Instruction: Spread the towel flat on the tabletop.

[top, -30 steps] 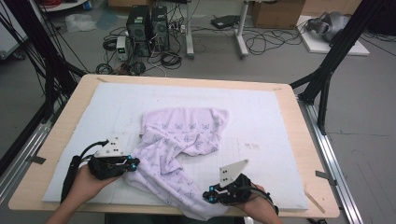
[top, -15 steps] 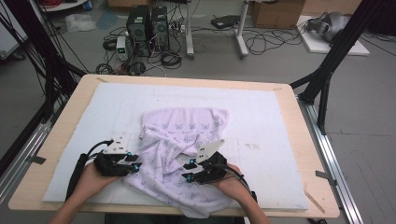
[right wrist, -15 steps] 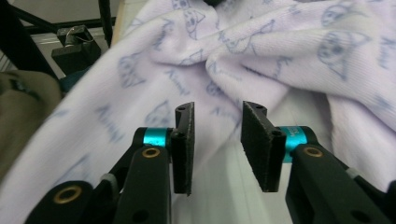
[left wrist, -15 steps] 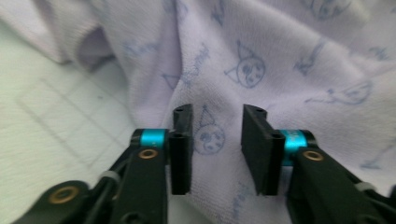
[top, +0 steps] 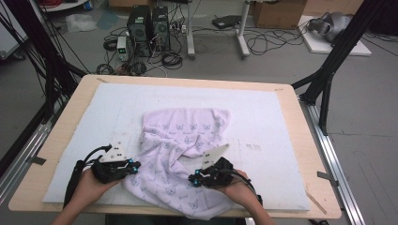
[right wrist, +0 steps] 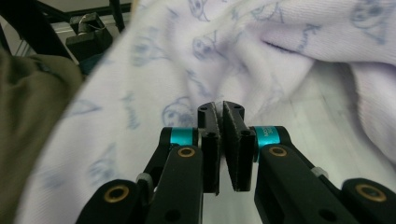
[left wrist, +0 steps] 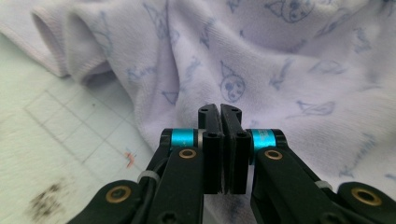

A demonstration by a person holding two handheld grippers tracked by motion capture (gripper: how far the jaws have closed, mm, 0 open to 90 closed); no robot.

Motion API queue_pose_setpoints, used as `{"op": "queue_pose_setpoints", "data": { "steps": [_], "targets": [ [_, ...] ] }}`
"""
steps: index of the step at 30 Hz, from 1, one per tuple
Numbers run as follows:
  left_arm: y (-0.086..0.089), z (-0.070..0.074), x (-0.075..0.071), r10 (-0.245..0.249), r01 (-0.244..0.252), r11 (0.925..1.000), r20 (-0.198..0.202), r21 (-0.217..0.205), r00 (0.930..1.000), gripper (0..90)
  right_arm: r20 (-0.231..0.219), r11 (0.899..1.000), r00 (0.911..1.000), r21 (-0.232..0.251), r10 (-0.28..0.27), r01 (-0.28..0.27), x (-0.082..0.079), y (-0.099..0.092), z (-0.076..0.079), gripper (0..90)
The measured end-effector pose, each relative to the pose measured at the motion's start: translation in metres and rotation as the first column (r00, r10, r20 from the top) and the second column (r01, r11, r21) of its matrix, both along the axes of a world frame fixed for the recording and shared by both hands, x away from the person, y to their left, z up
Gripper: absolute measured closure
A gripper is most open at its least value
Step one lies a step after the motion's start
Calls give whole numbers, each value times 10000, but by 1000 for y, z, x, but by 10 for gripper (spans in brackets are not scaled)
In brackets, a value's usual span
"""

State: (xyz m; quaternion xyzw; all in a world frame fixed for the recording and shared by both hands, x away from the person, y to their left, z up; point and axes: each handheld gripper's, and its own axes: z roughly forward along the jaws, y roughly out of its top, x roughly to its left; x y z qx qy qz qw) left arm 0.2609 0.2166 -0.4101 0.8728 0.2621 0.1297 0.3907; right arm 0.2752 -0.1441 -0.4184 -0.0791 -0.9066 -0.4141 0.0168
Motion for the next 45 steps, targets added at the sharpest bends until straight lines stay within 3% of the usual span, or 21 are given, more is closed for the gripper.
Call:
{"op": "queue_pose_setpoints", "data": {
  "steps": [3, 6, 7, 9, 13, 17, 19, 22, 23, 24, 26, 33, 38, 41, 45],
  "targets": [
    [5, 8, -10, -117, 113, 9986, -71, -522, 9999, 870, -120, 9990, 9997, 401, -199, 204, -20, -23, 11, 859],
    [3, 11, -21, -528, 527, 9963, 8, -682, 9986, 862, -426, 9971, 9989, 745, 195, -163, -38, -31, 18, 846],
    [2, 11, -23, -559, 566, 9964, 121, -635, 9984, 833, -445, 9959, 9982, 834, 395, -357, -43, -32, 22, 826],
    [0, 11, -21, -503, 511, 9975, 176, -484, 9986, 682, -105, 9955, 9991, 861, 403, -393, -47, -31, 29, 766],
    [1, 8, -7, -231, 236, 9981, 95, -568, 9997, 612, 327, 9924, 9986, 1166, -423, 382, -25, -29, 34, 728],
    [-7, -4, 9, -70, 65, 9995, -136, -318, 9999, 616, 255, 9967, 9975, 508, -653, 640, -2, -9, 11, 686],
    [-14, -11, 16, -100, 98, 9999, -255, -50, 9996, 616, 237, 9981, 9980, -128, -593, 596, 4, 4, -5, 658],
    [-25, -21, 20, -398, 410, 9990, -571, 192, 9976, 644, 79, 9973, 9991, -591, -425, 429, 5, 16, -18, 642],
    [-27, -23, 21, -537, 554, 9982, -671, 236, 9963, 698, 172, 9969, 9991, -666, -398, 409, 4, 18, -19, 659],
    [-30, -25, 19, -587, 601, 9978, -510, 263, 9970, 749, 143, 9972, 9991, -623, -397, 405, 4, 18, -20, 706],
    [-31, -23, 17, -602, 615, 9975, -382, 338, 9975, 822, 15, 9966, 9996, -776, -279, 279, 4, 17, -20, 863],
    [-15, -12, 4, -498, 502, 9987, -251, 128, 9984, 870, 158, 9982, 9994, -517, -302, 310, -8, -5, -8, 900],
    [-2, -7, -3, -299, 299, 9995, -143, 40, 9995, 866, 486, 9941, 9935, -302, -1026, 1041, -8, -20, 1, 859],
    [0, -7, -1, -180, 179, 9998, -218, -41, 9996, 809, 585, 9912, 9894, 94, -1326, 1323, 2, -11, 1, 778],
    [-7, -9, 9, -94, 93, 10000, -318, -19, 9995, 650, 673, 9918, 9896, -32, -1270, 1276, 18, 13, -7, 709]
  ]
}}
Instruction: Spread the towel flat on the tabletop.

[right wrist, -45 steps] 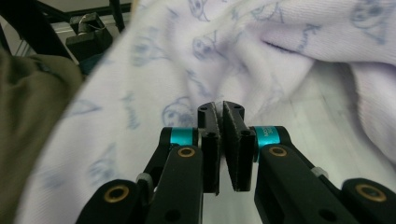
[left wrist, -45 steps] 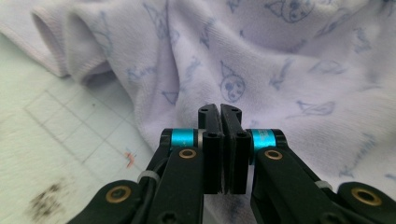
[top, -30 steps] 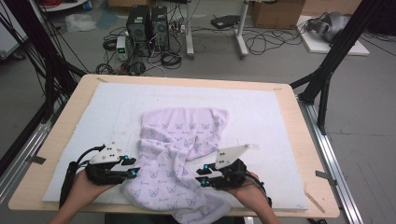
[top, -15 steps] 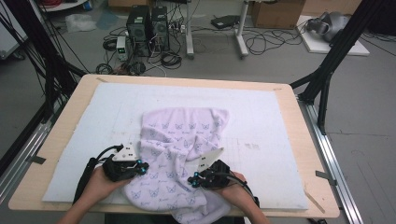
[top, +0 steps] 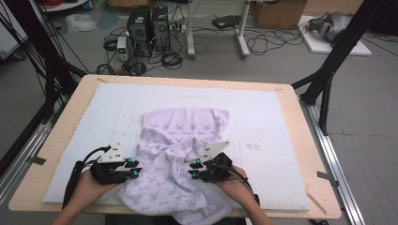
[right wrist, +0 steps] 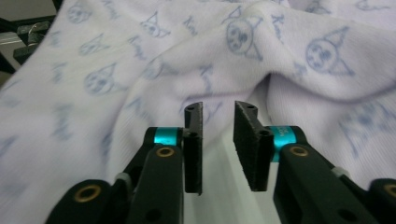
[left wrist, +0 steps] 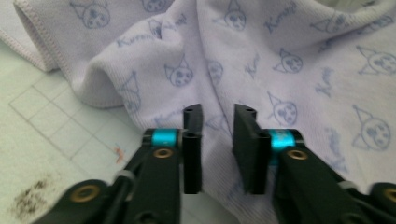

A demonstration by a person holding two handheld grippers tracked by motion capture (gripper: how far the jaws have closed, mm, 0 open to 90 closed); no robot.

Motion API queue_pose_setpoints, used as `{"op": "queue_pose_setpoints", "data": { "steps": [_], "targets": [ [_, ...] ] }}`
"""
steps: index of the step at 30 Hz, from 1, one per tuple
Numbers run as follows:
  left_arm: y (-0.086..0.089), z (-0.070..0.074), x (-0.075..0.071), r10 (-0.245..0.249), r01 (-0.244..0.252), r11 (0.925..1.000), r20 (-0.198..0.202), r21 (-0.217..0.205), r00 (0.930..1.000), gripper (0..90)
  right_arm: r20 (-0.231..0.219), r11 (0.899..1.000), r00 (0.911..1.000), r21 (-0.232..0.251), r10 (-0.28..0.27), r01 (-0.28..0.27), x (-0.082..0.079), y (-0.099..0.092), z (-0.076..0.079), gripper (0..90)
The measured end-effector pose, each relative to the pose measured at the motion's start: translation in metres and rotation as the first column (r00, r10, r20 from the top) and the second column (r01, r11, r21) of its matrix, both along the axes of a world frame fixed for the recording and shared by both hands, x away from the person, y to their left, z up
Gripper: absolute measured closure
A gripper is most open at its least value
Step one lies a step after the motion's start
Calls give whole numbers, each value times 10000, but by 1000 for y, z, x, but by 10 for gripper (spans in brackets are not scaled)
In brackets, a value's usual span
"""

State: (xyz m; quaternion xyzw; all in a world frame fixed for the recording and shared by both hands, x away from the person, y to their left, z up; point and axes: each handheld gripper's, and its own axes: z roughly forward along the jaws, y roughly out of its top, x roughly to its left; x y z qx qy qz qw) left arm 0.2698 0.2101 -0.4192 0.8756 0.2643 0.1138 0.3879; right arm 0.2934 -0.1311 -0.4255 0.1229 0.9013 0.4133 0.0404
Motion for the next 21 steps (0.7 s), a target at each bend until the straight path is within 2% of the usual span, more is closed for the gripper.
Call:
{"op": "queue_pose_setpoints", "data": {
  "steps": [2, 4, 5, 6, 7, 10, 12, 14, 18, 21],
  "targets": [
    [-4, -5, 8, 29, -28, 9999, -99, 118, 9999, 626, 50, 9998, 9999, -109, 150, -150, 6, 11, -6, 695],
    [-6, -12, 15, 22, -14, 9997, -342, 254, 9994, 629, -142, 9992, 9998, -364, 172, -177, 11, 20, -14, 691],
    [-8, -17, 18, -100, 113, 9996, -465, 269, 9989, 690, -368, 9986, 9990, -456, 246, -263, 12, 23, -18, 718],
    [-8, -18, 18, -33, 37, 9999, -373, 106, 9993, 727, -590, 9993, 9978, -220, 301, -314, 14, 23, -20, 759],
    [-8, -18, 19, -38, 40, 10000, -435, 37, 9990, 792, -713, 9992, 9968, -154, 367, -379, 14, 22, -20, 838],
    [-8, -13, 16, 71, -69, 10000, -301, 66, 9995, 843, -540, 9971, 9963, -352, 662, -681, 10, 19, -16, 872],
    [-6, -9, 13, 92, -93, 9999, -184, -74, 9998, 845, -582, 9969, 9961, -373, 666, -688, 7, 13, -12, 874],
    [-3, -3, 10, 136, -140, 9994, -138, -318, 9998, 845, -386, 9976, 9973, -264, 630, -641, 1, 4, -7, 875],
    [3, 9, 0, 223, -225, 9950, -27, -977, 9997, 844, -86, 9994, 9994, 66, 344, -344, -20, -27, 13, 875],
    [5, 17, -9, 115, -101, 9922, 99, -1239, 9999, 843, 5, 9990, 9999, 405, 170, -170, -38, -50, 28, 875]
  ]
}}
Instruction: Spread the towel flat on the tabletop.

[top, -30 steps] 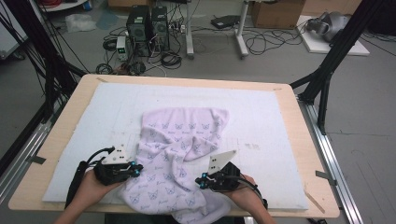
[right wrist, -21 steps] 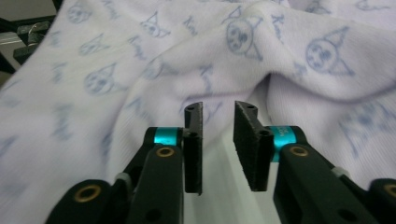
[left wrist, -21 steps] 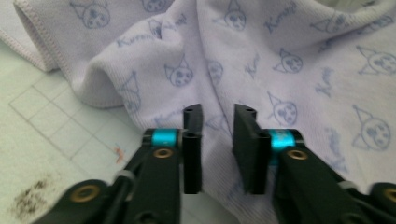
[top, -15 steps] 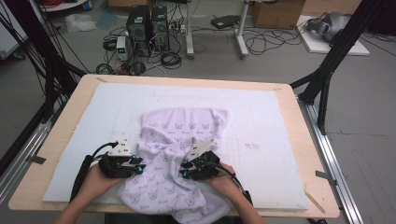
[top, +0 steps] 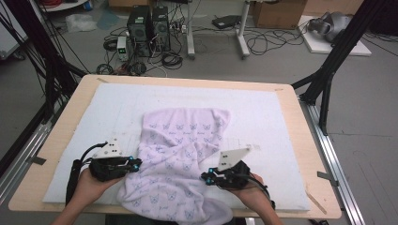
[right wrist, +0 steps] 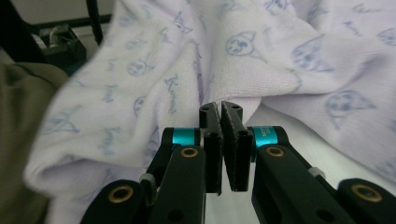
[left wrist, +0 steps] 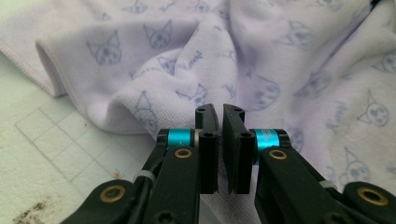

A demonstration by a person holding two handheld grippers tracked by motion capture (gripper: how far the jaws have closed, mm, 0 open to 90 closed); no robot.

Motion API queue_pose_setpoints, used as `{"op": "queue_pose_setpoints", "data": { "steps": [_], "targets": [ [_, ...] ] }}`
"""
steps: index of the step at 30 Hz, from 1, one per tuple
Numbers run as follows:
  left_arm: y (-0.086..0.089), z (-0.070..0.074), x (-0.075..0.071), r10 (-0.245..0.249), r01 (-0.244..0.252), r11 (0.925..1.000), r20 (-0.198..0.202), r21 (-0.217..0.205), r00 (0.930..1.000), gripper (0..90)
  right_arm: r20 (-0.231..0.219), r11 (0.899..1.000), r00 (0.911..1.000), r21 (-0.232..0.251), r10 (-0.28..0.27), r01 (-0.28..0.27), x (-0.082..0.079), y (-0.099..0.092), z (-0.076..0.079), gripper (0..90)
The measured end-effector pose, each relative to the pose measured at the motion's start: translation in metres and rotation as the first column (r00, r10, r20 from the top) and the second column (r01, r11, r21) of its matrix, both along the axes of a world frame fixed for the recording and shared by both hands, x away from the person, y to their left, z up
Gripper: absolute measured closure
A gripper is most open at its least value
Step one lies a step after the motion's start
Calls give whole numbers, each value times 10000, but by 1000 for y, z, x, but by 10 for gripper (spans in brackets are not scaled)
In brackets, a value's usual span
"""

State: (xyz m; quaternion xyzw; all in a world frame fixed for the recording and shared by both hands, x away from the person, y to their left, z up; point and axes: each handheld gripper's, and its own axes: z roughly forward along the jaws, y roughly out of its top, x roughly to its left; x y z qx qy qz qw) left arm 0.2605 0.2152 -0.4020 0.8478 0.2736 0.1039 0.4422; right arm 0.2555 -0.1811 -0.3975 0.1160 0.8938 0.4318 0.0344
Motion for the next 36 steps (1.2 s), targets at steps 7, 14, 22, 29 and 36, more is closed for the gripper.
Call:
{"op": "queue_pose_setpoints", "data": {
  "steps": [7, 14, 22, 29, 36],
  "targets": [
    [-4, -3, 1, -69, 68, 9995, 14, 297, 10000, 611, 369, 9963, 9992, 836, 166, -197, -19, -22, 20, 774],
    [-14, -29, 18, 103, -69, 9905, -242, 1371, 9997, 598, -266, 9986, 9985, -226, -479, 473, 19, -3, -26, 693],
    [-20, -34, 16, -96, 117, 9896, -154, 1431, 9998, 855, -720, 9982, 9972, -571, -199, 158, 26, 17, -45, 872],
    [-4, -8, 0, 88, -106, 9960, 214, 884, 9997, 864, -411, 9992, 9986, -245, -338, 328, 12, -6, -23, 884],
    [0, 11, -13, -19, -5, 9990, 519, 456, 9987, 674, -12, 9965, 9999, 827, -132, 133, -10, -29, 12, 836]
  ]
}}
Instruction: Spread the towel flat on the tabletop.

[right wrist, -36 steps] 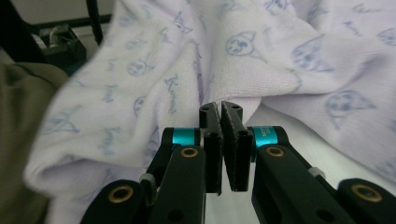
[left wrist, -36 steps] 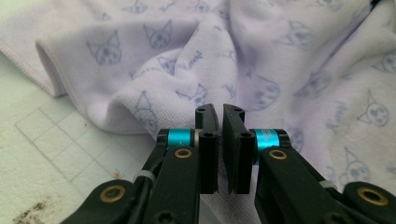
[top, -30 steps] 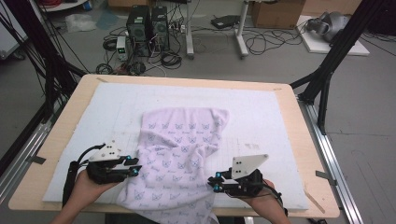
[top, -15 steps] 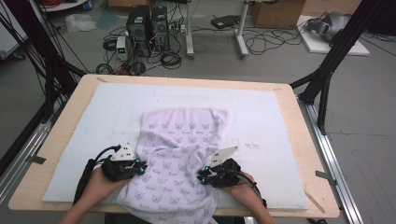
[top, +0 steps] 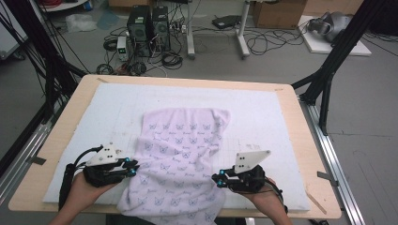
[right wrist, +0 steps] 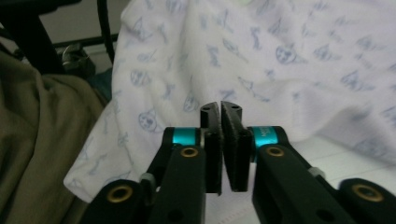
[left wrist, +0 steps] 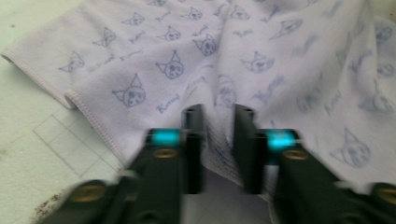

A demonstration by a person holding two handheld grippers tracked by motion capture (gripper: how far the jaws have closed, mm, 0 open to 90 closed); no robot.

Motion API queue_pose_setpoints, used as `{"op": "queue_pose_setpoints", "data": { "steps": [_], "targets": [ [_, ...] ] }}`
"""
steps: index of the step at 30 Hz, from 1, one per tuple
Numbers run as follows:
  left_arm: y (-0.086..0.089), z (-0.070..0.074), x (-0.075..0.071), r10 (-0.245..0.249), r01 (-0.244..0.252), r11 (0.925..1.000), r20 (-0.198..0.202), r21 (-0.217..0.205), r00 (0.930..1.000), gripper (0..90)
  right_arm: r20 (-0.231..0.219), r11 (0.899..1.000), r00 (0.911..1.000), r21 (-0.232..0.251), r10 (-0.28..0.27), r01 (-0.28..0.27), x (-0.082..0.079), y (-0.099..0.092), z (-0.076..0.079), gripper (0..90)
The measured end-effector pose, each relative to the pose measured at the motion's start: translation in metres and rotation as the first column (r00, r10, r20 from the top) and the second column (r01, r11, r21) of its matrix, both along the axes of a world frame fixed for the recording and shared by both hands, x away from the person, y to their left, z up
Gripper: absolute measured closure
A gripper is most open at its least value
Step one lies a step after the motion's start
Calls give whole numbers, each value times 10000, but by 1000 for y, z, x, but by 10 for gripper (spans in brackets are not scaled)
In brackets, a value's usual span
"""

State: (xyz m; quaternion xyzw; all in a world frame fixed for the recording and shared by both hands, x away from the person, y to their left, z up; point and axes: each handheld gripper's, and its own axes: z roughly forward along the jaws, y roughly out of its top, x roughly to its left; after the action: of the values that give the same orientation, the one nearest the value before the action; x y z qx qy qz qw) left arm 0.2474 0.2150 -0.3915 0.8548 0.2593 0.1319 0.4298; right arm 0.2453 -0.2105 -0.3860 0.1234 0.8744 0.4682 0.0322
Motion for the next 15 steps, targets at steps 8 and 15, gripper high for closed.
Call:
{"op": "queue_pose_setpoints", "data": {
  "steps": [8, 15],
  "targets": [
    [-16, -34, 24, 29, 28, 9981, -934, 616, 9956, 567, -684, 9937, 9944, -837, -808, 750, 26, 8, -38, 636],
    [-18, -40, 21, -280, 362, 9947, -843, 967, 9960, 834, -1011, 9861, 9947, -1661, -189, 18, 25, 27, -56, 836]
  ]
}}
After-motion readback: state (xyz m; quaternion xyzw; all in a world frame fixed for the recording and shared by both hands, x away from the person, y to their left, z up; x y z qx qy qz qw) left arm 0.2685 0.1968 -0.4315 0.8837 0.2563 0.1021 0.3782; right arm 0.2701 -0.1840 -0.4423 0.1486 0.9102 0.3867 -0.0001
